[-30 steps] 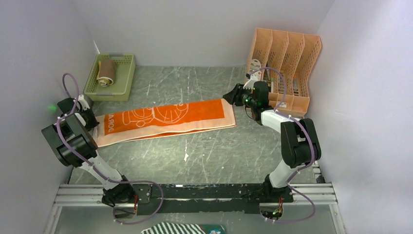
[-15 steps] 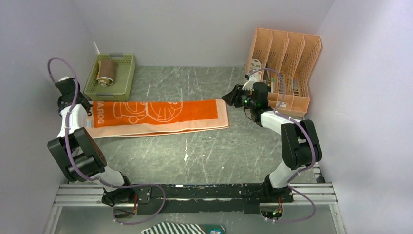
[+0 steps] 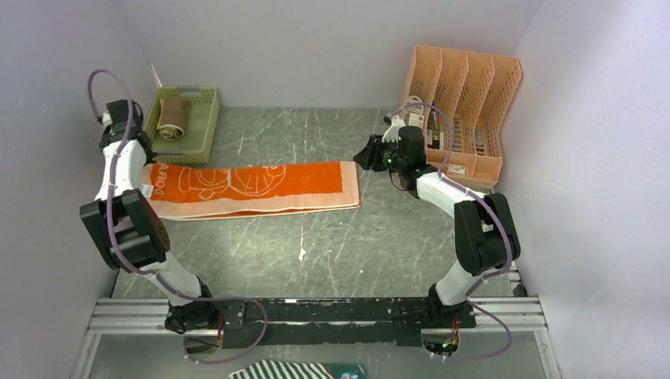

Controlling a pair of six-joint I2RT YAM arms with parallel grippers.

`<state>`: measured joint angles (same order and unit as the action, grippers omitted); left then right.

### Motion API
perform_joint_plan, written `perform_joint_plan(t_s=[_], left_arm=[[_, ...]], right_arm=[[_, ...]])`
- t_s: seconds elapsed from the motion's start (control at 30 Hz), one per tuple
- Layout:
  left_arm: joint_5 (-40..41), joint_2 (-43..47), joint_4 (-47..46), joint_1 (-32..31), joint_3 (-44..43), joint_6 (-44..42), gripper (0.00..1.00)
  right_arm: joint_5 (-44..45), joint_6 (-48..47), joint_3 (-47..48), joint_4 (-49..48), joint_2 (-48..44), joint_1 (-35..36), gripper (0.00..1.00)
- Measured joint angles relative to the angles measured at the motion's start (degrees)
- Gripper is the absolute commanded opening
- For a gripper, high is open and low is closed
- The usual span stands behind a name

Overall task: Roll the towels
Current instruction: Fold the towel at the center of the board.

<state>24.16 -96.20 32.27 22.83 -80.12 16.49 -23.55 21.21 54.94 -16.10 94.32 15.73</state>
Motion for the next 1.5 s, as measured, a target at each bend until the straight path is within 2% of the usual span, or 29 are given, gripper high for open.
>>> perform_joint_plan(t_s=[0.23, 0.4, 0.6, 0.7, 0.8, 0.97, 1.5], left_arm=[[-5.9, -1.4, 6.7, -12.0, -2.9, 6.3, 0.07], [-11.0, -2.1, 7.5, -25.6, -3.5, 13.3, 0.07], [-15.8, -7.7, 4.4, -41.8, -6.9, 22.3, 0.07], [-18.0, -13.7, 3.5, -47.5, -12.6, 25.6, 0.07], [-19.5, -20.5, 2.6, -51.2, -20.3, 27.9, 0.07], [-22.4, -27.5, 0.7, -54.4, -26.7, 30.9, 0.07], [-29.7, -32.5, -8.0, -59.9, -25.9, 38.9, 0.07]], right_arm=[[1.7, -2.5, 0.8, 4.5, 0.0, 0.2, 0.40], [3.4, -3.6, 0.8, 7.8, -0.5, 0.2, 0.40], [5.4, -4.2, 0.8, 10.8, -5.6, 0.2, 0.40], [6.5, -4.2, 0.7, 11.5, -9.6, 0.2, 0.41], [7.6, -4.4, 0.5, 12.4, -12.9, 0.2, 0.41], [10.3, -5.0, -1.3, 14.4, -16.8, 0.2, 0.41], [12.9, -5.7, -4.0, 17.0, -17.7, 0.2, 0.41]])
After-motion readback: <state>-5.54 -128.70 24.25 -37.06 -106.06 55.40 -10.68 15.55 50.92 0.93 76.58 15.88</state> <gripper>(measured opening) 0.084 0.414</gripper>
